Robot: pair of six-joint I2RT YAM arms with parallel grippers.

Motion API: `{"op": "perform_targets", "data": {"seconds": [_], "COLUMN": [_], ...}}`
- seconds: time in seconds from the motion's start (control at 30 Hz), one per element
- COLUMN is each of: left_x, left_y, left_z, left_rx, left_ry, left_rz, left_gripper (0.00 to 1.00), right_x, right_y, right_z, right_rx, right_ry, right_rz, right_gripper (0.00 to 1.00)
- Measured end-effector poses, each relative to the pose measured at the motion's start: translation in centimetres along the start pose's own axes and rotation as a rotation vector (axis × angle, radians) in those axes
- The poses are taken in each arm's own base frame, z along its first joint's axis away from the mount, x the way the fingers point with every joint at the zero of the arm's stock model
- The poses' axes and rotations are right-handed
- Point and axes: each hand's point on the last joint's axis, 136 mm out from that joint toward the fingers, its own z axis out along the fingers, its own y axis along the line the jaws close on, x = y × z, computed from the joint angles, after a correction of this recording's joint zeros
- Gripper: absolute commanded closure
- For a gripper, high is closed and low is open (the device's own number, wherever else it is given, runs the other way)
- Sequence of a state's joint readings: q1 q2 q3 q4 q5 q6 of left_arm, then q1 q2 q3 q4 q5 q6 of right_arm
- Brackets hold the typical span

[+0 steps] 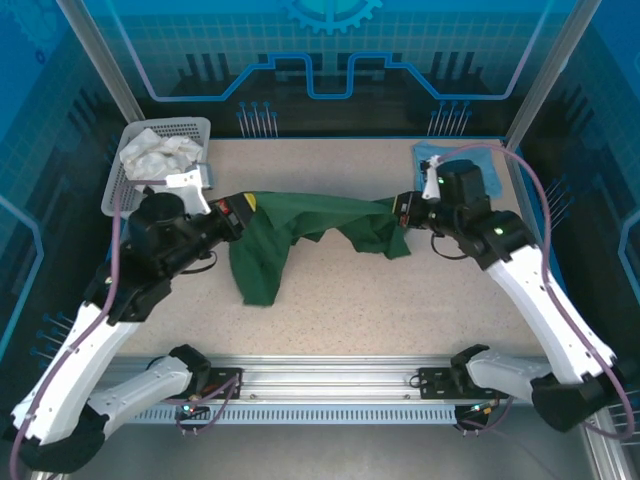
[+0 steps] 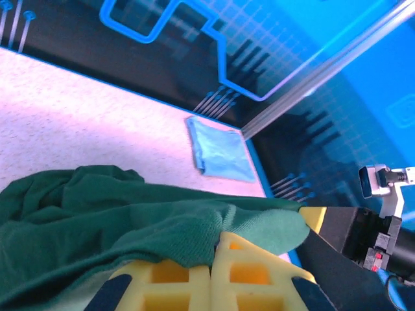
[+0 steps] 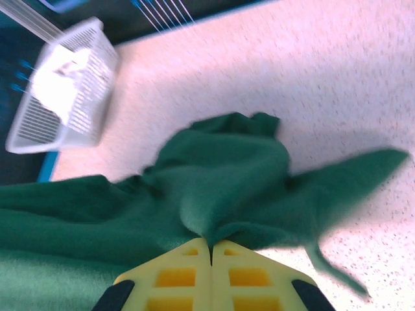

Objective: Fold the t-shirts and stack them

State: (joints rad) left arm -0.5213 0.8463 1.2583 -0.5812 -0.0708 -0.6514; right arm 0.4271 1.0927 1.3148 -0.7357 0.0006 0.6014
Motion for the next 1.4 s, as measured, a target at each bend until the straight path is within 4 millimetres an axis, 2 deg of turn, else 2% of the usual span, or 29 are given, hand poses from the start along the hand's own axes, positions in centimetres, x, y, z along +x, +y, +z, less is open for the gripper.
{"op": "perform_targets", "data": {"seconds": [0.13, 0.27, 0.37, 0.47, 0.53, 0.6, 0.63, 0.7, 0.77, 0.8, 0.83, 0.87, 0.9, 0.93, 0.97, 1.03, 1.07, 1.13, 1.2, 1.23, 1.3, 1.33, 1.4], "left_x": [-0.7, -2.5, -4.0, -5.2, -6.0, -6.9, -7.4, -8.9, -10.7, -11.5, -12.2, -12.7, -13.3, -14.0, -14.6, -14.2, -13.1, -10.1, -6.1, -3.7, 0.5, 2.3, 4.6], "left_y": [-2.4, -5.8, -7.7, -8.3, -8.0, -7.0, -6.1, -3.3, 0.4, 2.4, 4.5, 6.6, 8.2, 10.0, 11.7, 14.5, 16.1, 18.4, 20.1, 21.0, 22.2, 22.6, 23.0], "left_z": [-1.9, -4.2, -5.4, -5.2, -4.0, -1.6, 0.0, 3.9, 8.6, 11.1, 13.9, 16.6, 18.9, 21.3, 23.5, 25.9, 26.2, 25.8, 24.1, 22.5, 19.0, 17.3, 14.7], "left_rx": [0.081, 0.184, 0.237, 0.228, 0.179, 0.107, 0.058, -0.054, -0.173, -0.228, -0.289, -0.351, -0.400, -0.459, -0.505, -0.574, -0.619, -0.686, -0.723, -0.740, -0.758, -0.760, -0.755], "left_ry": [0.027, 0.015, -0.013, -0.033, -0.047, -0.052, -0.052, -0.046, -0.037, -0.030, -0.020, -0.007, -0.004, -0.005, -0.011, 0.008, 0.050, 0.150, 0.246, 0.296, 0.356, 0.371, 0.373], "left_rz": [0.002, 0.010, 0.023, 0.050, 0.070, 0.079, 0.075, 0.050, 0.013, -0.001, -0.009, -0.010, 0.001, 0.009, 0.022, 0.028, 0.032, 0.037, 0.027, 0.014, -0.020, -0.041, -0.087], "left_gripper": [1.00, 1.00, 1.00, 1.00, 1.00, 1.00, 1.00, 1.00, 0.98, 0.89, 0.89, 0.85, 0.63, 0.29, 0.22, 0.17, 0.18, 0.20, 0.17, 0.16, 0.16, 0.17, 0.17], "right_x": [-1.9, -4.0, -5.3, -6.3, -6.9, -7.3, -7.6, -8.2, -8.7, -9.1, -9.7, -10.6, -11.8, -13.4, -15.0, -16.6, -16.4, -14.6, -12.5, -11.2, -7.0, -4.1, 2.0], "right_y": [1.8, 4.2, 5.4, 5.9, 5.7, 5.1, 4.4, 2.9, 0.6, -0.2, -1.2, -2.2, -2.9, -3.9, -5.0, -7.5, -9.0, -10.9, -11.1, -10.4, -8.2, -6.5, -2.9], "right_z": [-5.5, -10.3, -12.0, -11.3, -9.3, -6.3, -4.2, -0.2, 4.8, 6.9, 9.4, 11.7, 13.6, 15.7, 17.4, 19.6, 20.1, 19.7, 19.0, 18.5, 17.6, 17.1, 15.8], "right_rx": [-0.064, -0.131, -0.159, -0.139, -0.102, -0.056, -0.019, 0.044, 0.113, 0.133, 0.150, 0.162, 0.167, 0.176, 0.182, 0.205, 0.231, 0.301, 0.364, 0.396, 0.456, 0.459, 0.402], "right_ry": [-0.122, -0.222, -0.268, -0.269, -0.242, -0.190, -0.151, -0.084, 0.001, 0.033, 0.064, 0.094, 0.108, 0.104, 0.091, 0.082, 0.097, 0.170, 0.243, 0.288, 0.403, 0.455, 0.525], "right_rz": [-0.029, -0.073, -0.107, -0.133, -0.141, -0.139, -0.129, -0.106, -0.072, -0.057, -0.036, -0.007, 0.018, 0.044, 0.067, 0.101, 0.112, 0.116, 0.087, 0.053, -0.049, -0.121, -0.226], "right_gripper": [1.00, 1.00, 1.00, 1.00, 1.00, 1.00, 0.98, 0.97, 0.97, 0.95, 0.91, 0.74, 0.52, 0.42, 0.36, 0.29, 0.28, 0.30, 0.31, 0.29, 0.12, 0.08, 0.09]}}
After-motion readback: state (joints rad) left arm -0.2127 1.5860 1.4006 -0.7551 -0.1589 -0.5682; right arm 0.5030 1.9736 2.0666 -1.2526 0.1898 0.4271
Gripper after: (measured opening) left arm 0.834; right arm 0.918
